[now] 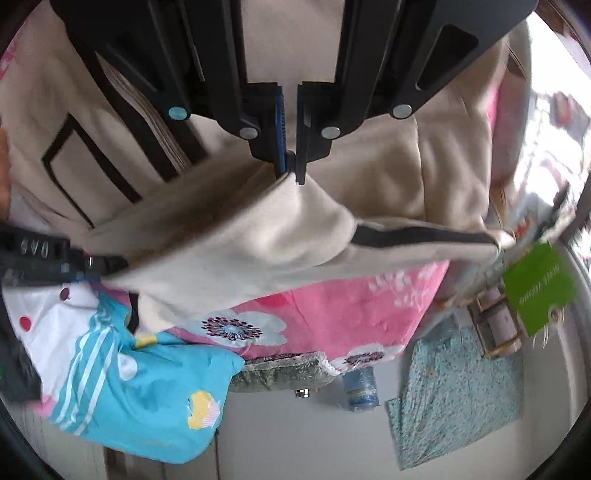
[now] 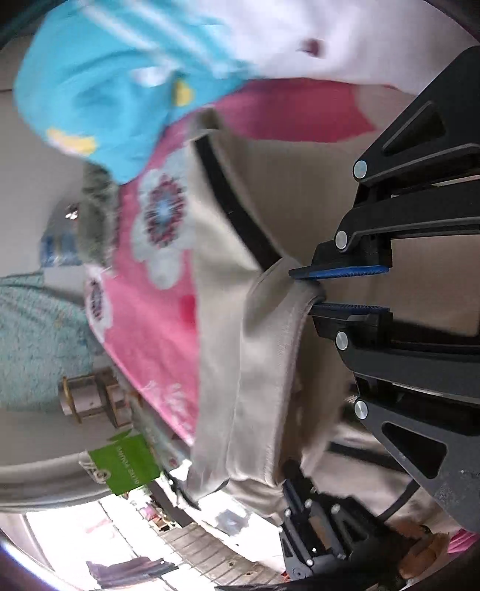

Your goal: Fold large clothes

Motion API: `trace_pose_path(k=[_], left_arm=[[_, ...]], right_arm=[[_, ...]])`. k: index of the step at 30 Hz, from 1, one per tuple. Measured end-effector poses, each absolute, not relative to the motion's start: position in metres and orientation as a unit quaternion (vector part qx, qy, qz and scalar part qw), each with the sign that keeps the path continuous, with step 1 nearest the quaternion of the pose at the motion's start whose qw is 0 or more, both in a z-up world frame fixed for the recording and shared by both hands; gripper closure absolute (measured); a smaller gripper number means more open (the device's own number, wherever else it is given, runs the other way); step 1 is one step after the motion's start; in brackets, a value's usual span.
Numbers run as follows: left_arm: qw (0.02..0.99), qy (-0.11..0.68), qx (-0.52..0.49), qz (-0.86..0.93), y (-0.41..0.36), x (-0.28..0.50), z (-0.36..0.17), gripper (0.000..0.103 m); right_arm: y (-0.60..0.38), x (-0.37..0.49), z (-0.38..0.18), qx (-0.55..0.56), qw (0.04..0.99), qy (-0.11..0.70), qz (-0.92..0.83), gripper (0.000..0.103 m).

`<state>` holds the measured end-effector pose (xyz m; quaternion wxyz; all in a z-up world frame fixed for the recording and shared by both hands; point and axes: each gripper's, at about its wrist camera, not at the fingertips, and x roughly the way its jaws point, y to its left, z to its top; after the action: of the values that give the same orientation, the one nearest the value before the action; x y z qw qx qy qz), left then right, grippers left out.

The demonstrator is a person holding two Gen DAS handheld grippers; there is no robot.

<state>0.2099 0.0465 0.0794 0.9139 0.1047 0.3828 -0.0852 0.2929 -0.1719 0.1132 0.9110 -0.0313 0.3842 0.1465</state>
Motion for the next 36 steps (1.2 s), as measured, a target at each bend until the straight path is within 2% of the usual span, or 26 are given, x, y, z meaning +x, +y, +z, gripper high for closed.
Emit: trace_pose_path(k=[3,6,8,9,10,12,14,17,20,23,26,27,28,30,33,36], left_arm=[[0.917,0.379,0.088,-0.089,0.047,0.199,0.079,0.098],[0.908,0.399,0.087,-0.092,0.047,0.206,0.067,0.098],[0.901,0.420,0.064,-0.091,0.054,0.213,0.055,0.098],[0.900,0.422,0.062,-0.091,0.054,0.213,0.053,0.098],[0.900,0.421,0.062,-0.090,0.053,0.212,0.054,0.098],[0.901,0.420,0.072,-0.086,0.050,0.211,0.054,0.098],[0.901,0.420,0.068,-0.088,0.051,0.211,0.054,0.098],[0.898,0.426,0.057,-0.094,0.056,0.211,0.058,0.098],[0.889,0.440,0.081,-0.095,0.053,0.211,0.057,0.095],[0.881,0.452,0.098,-0.095,0.051,0.211,0.054,0.093],[0.862,0.485,0.110,-0.100,0.049,0.198,0.056,0.088],[0.860,0.488,0.097,-0.115,0.052,0.189,0.065,0.080],[0.861,0.482,0.076,-0.145,0.054,0.179,0.076,0.065],[0.876,0.446,0.069,-0.168,0.055,0.164,0.107,0.051],[0.902,0.385,0.100,-0.166,0.051,0.175,0.145,0.046],[0.924,0.351,0.108,-0.110,0.064,0.236,0.153,0.045]], right_arm=[[-0.160,0.283,0.109,-0.080,0.913,0.376,0.138,0.090],[-0.160,0.291,0.095,-0.066,0.907,0.396,0.131,0.090],[-0.171,0.295,0.084,-0.023,0.899,0.422,0.116,0.073],[-0.176,0.295,0.080,-0.013,0.897,0.431,0.099,0.051],[-0.180,0.292,0.079,-0.010,0.897,0.431,0.095,0.041],[-0.187,0.280,0.078,-0.019,0.898,0.433,0.080,0.038],[-0.198,0.261,0.082,-0.020,0.899,0.431,0.071,0.032],[-0.213,0.230,0.117,0.036,0.928,0.364,0.075,0.031],[-0.191,0.243,0.154,0.028,0.938,0.322,0.127,0.029],[-0.157,0.284,0.145,0.003,0.929,0.334,0.158,0.028],[-0.128,0.316,0.101,-0.043,0.907,0.395,0.142,0.032],[-0.123,0.314,0.089,-0.056,0.902,0.404,0.143,0.032],[-0.117,0.310,0.084,-0.070,0.906,0.393,0.142,0.031],[-0.113,0.296,0.077,-0.090,0.915,0.366,0.144,0.029],[-0.119,0.290,0.071,-0.077,0.915,0.365,0.155,0.029],[-0.126,0.292,0.067,-0.057,0.912,0.370,0.167,0.029]])
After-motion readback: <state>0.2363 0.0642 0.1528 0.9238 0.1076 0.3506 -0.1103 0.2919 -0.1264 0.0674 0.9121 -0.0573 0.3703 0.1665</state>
